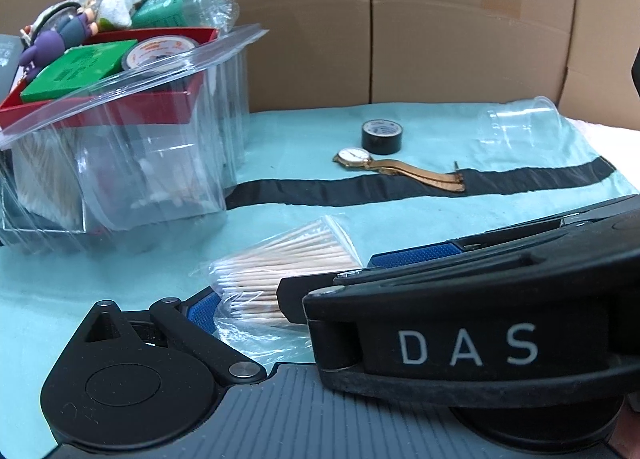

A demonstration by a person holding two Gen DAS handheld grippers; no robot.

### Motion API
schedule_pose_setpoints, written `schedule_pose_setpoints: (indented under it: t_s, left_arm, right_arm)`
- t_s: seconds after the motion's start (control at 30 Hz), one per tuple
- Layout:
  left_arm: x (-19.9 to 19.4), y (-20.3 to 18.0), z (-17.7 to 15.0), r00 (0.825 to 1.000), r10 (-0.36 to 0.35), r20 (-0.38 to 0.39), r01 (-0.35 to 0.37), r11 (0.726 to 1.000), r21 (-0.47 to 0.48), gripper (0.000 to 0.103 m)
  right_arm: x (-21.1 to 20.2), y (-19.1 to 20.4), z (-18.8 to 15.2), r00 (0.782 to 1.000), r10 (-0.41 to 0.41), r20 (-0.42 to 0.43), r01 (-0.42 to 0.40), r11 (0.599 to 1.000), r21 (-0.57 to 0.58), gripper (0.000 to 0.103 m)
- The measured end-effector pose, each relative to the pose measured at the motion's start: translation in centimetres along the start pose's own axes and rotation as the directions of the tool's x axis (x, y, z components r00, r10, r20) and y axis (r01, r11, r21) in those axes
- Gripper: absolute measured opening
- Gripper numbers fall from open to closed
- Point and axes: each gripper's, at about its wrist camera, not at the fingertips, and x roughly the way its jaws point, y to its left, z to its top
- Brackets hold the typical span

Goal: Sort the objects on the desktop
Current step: 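Close the right tool on the toothpick bag while the left tool grips its other end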

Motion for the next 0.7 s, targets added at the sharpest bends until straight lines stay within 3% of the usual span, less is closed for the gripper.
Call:
schedule_pose_setpoints:
  t_s: [0.7]
  left_arm:
    - [-2.7, -0.3, -2.3, 0.999, -0.036, 0.007, 0.036, 0.999, 0.029, 0.103]
  right_arm:
    - [-2.2, 1.4, -3.3, 0.996, -0.065, 0.065, 0.065, 0.998, 0.011, 0.060]
